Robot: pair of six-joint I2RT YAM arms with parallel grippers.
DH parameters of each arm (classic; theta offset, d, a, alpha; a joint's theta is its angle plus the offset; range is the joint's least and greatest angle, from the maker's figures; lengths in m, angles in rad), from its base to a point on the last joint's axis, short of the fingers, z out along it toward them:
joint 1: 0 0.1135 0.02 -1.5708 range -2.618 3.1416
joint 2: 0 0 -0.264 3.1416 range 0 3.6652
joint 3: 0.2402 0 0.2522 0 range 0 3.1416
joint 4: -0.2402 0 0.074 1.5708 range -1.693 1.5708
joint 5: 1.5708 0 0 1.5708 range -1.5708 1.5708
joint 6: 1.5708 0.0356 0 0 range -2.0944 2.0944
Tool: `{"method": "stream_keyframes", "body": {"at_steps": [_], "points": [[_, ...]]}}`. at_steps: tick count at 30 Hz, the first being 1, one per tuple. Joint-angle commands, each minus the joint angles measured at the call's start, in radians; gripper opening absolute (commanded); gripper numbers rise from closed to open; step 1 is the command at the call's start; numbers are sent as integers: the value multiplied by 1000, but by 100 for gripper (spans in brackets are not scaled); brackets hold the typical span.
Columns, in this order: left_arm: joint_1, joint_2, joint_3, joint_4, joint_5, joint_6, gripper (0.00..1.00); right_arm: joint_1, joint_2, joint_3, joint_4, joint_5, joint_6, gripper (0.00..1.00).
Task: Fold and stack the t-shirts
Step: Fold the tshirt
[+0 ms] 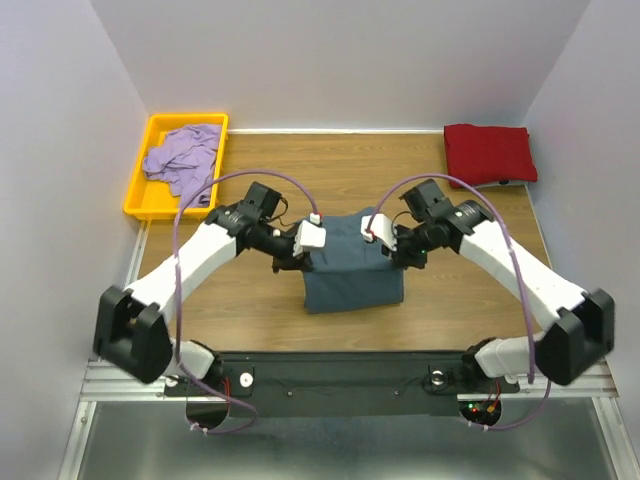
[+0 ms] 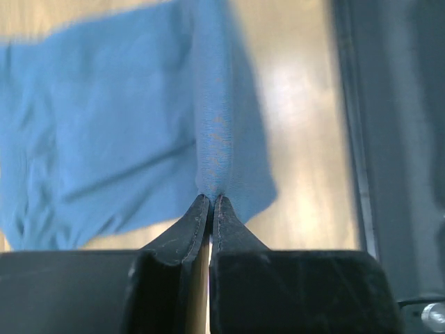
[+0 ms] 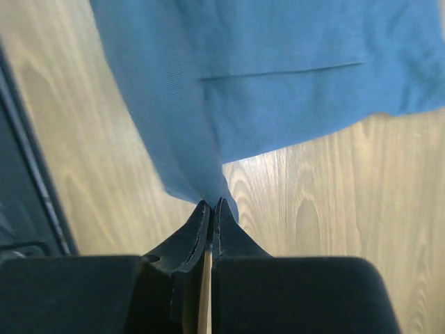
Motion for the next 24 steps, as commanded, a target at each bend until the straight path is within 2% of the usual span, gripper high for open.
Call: {"method": "stream_keyframes", "body": {"at_steps": [1, 4, 9, 13, 17, 24], "points": [[66, 158, 56, -25, 54, 21, 0, -58, 148, 29, 99, -3, -86, 1], [130, 307, 97, 13, 66, -1, 0, -127, 303, 68, 145, -46, -110, 1], [205, 514, 191, 45, 100, -53, 0, -165, 530, 167, 174, -103, -74, 1], [216, 636, 237, 42, 65, -76, 0, -167, 595, 188, 180, -131, -33, 0], [215, 619, 214, 50, 45, -72, 0, -165, 601, 152, 174, -174, 31, 1], [155, 479, 66, 33, 39, -38, 0, -116, 414, -54, 163, -221, 110, 1]]}}
